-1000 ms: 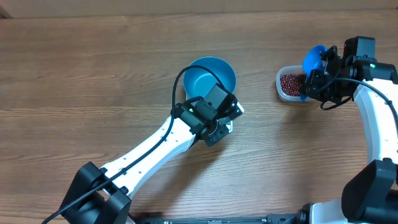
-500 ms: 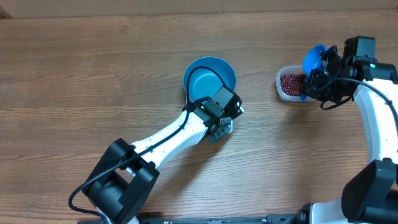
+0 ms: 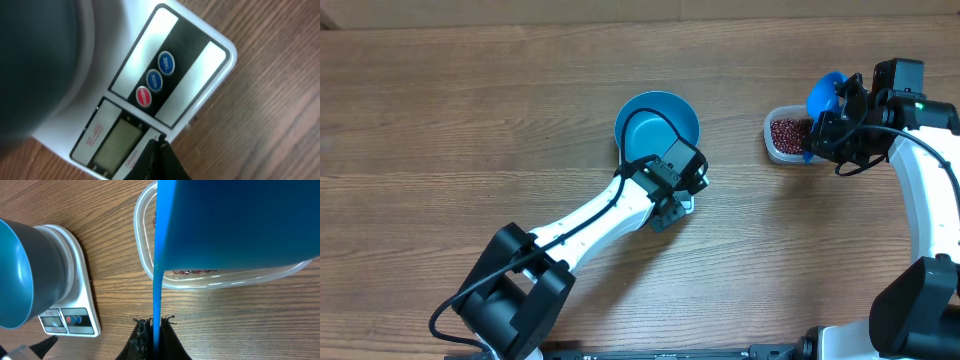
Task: Scoop item into bowl and weigh 150g on scale
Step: 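Lower the left gripper toward the scale's front buttons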
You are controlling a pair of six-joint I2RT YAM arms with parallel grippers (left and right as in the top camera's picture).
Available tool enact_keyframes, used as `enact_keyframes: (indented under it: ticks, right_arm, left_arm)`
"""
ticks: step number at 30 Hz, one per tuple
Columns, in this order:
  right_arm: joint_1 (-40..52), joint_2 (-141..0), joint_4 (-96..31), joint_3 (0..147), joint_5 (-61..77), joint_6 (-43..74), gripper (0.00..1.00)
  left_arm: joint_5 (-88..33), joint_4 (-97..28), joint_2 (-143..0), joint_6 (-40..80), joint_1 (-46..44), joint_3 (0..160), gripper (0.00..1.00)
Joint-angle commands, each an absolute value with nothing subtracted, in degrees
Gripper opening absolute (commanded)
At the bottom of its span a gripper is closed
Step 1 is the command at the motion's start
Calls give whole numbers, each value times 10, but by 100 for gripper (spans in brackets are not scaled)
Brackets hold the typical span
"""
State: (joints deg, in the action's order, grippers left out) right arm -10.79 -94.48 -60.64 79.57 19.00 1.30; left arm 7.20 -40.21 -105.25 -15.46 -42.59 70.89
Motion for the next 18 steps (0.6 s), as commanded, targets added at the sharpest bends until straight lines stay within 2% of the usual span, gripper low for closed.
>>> enact_keyframes:
  ticks: [1, 7, 18]
  right_arm:
    - [-106, -944, -603, 798, 185, 13, 4]
    - [-106, -944, -604, 798, 185, 13, 4]
    - [-106, -944, -597, 798, 185, 13, 4]
  left_arm:
    - [79, -422, -1056, -167, -422, 759, 4]
    - [32, -404, -1056, -167, -421, 760, 4]
    - [30, -328, -1056, -136, -420, 712, 4]
